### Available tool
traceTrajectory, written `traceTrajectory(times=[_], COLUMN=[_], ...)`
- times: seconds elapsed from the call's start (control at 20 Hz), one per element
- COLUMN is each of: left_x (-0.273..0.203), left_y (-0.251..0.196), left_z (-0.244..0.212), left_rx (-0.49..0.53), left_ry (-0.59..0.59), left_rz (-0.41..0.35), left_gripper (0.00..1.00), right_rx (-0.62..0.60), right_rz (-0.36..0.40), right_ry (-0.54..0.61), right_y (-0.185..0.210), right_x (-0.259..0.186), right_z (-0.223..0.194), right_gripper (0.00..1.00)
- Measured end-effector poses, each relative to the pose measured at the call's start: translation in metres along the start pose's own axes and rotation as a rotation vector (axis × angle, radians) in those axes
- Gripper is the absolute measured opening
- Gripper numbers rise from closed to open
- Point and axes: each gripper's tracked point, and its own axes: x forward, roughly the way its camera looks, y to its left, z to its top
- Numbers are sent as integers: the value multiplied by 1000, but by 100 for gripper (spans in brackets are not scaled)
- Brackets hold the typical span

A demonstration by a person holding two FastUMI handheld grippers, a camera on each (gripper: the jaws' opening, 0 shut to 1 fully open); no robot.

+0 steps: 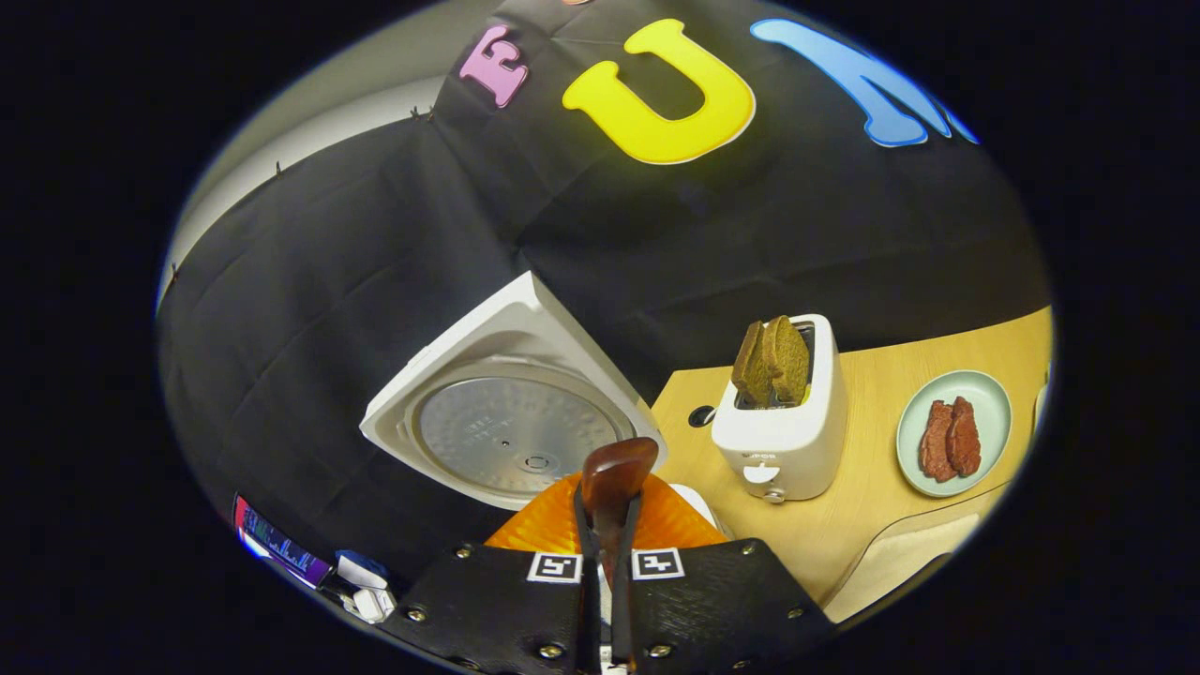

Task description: Close the left gripper, press the button to open the rice cooker; take a wooden spoon from the chopstick holder with the right hand, scoop a spoonful of rice and pour it into the rice cooker, then put the wooden spoon back into the chopstick holder.

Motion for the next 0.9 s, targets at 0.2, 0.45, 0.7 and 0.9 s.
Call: traceTrajectory(times=[0.2,0.45,0.7,0.9], left_x=[-2,-7,-17,-26], left_y=[3,7,19,20], left_z=[-7,-7,-12,-18], left_rx=[-4,-21,-34,-23], left_ry=[12,-5,-10,-6], left_rz=[8,21,61,79], left_gripper=[90,89,90,90], right_rx=[-134,-332,-459,-528], right_rz=[-9,29,68,87], right_ry=[23,50,60,56], right_y=[12,40,59,70], right_x=[10,17,17,12], right_z=[-10,-24,-29,-26], right_gripper=[5,5,5,5])
